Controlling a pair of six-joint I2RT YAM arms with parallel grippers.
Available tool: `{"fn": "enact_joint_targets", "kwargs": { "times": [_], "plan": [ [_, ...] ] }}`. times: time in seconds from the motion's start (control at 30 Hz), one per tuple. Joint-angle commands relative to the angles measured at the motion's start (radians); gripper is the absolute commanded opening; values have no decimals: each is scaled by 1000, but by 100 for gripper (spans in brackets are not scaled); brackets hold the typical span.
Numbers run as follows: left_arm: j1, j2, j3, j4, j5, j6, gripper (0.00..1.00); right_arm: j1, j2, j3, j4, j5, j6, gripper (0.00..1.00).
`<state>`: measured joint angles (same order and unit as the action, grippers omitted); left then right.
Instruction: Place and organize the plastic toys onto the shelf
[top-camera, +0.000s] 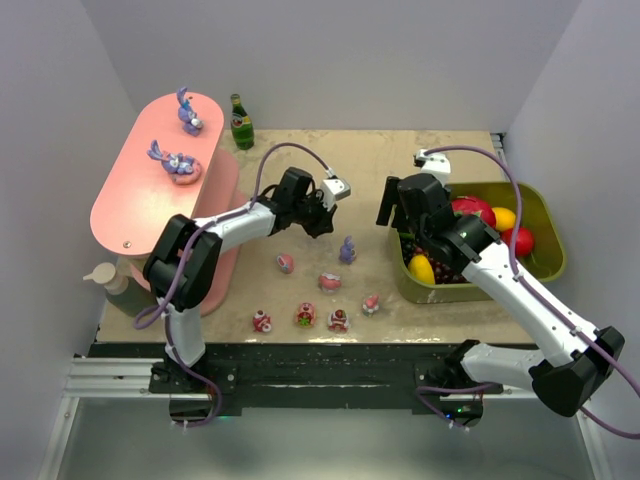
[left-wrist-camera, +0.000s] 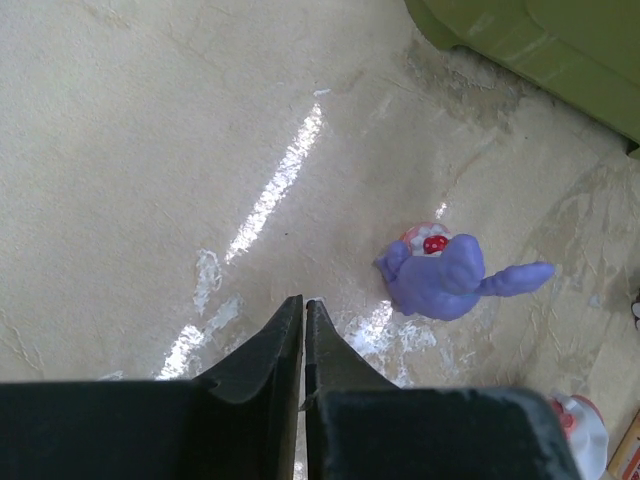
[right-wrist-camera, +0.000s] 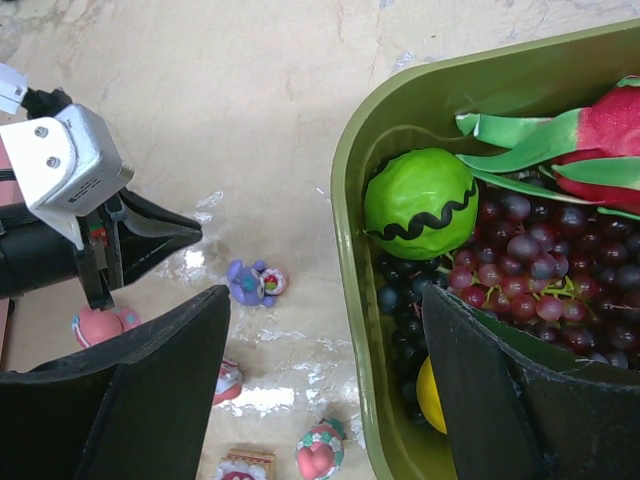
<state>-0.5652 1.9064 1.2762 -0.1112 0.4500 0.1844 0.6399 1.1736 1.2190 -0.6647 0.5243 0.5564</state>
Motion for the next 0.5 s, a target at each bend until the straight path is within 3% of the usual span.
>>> {"fn": "enact_joint_targets", "kwargs": {
  "times": [0.0,0.07,0.23,0.47],
  "plan": [
    [5,-27,-6,50,6,-34,14,-6,-19,19,36,3,-3,81],
    [4,-39,-3,19,-3,-42,17,-6,-23,16,36,3,0,81],
    [4,-69,6,-43,-103,-150,41,-8,-29,11,33,-3,14,81],
    [-21,-177,8,-100,-249,-469,66,-11,-22,20,-7,11,48,80]
  ]
}}
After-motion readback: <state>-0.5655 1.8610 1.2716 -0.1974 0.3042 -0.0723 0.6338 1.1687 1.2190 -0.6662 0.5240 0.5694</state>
